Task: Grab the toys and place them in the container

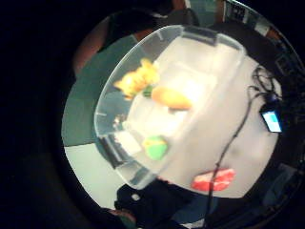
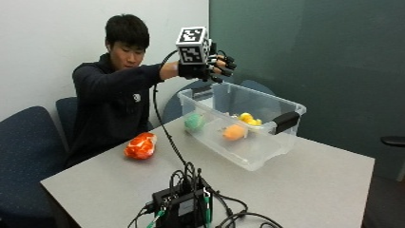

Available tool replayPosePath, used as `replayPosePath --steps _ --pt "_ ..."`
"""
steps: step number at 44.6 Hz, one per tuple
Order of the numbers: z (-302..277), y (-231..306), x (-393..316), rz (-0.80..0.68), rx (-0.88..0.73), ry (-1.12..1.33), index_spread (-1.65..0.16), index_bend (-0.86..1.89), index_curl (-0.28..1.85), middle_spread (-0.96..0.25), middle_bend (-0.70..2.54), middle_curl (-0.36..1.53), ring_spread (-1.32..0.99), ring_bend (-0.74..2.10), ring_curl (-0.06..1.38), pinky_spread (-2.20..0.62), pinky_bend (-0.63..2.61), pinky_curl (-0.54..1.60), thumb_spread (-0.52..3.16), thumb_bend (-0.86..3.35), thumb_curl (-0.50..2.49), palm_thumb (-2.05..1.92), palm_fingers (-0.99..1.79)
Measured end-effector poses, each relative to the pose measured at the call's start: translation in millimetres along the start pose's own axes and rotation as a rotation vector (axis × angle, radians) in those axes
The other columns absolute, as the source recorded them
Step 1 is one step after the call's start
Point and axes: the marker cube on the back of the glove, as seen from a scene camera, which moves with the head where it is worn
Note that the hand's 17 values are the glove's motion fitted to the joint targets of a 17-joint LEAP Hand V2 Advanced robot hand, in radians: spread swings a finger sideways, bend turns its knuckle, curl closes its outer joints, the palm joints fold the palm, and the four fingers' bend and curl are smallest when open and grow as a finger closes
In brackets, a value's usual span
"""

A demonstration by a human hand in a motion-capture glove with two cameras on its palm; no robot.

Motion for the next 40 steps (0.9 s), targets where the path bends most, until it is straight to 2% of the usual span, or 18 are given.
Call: replayPosePath --steps 1,3,7,14,23,33,40 --pt "-6 3 7 0.001 0.007 0.023 -0.27 0.28 0.69 -0.14 0.53 0.67 -0.14 0.58 0.40 -0.16 0.96 0.56 1.20 -0.07 0.44 -0.02 -0.56" --pt "-19 11 23 0.015 0.015 0.048 -0.27 0.25 0.64 -0.11 0.41 0.64 -0.12 0.51 0.35 -0.12 0.88 0.51 1.20 -0.05 0.42 -0.03 -0.46" --pt "-48 34 63 0.060 0.013 0.045 -0.27 0.21 0.60 -0.08 0.33 0.58 -0.09 0.41 0.30 -0.07 0.75 0.45 1.19 -0.04 0.40 -0.04 -0.27" --pt "-67 91 115 0.040 -0.073 0.082 -0.26 0.15 0.54 -0.04 0.24 0.53 -0.06 0.35 0.28 -0.02 0.63 0.40 1.19 -0.03 0.37 -0.03 -0.16" --pt "-33 166 166 0.008 -0.321 0.276 -0.25 0.11 0.47 -0.01 0.16 0.48 -0.04 0.20 0.25 0.01 0.59 0.38 1.20 -0.02 0.35 0.00 -0.21" --pt "30 213 228 -0.031 -0.555 0.488 -0.25 0.07 0.37 0.00 0.11 0.39 -0.03 0.14 0.22 0.01 0.62 0.38 1.17 -0.01 0.36 0.09 -0.33" --pt "72 221 253 -0.067 -0.584 0.536 -0.26 0.10 0.32 -0.02 0.09 0.34 -0.01 0.10 0.19 0.04 0.73 0.40 1.15 0.00 0.37 0.15 -0.30"
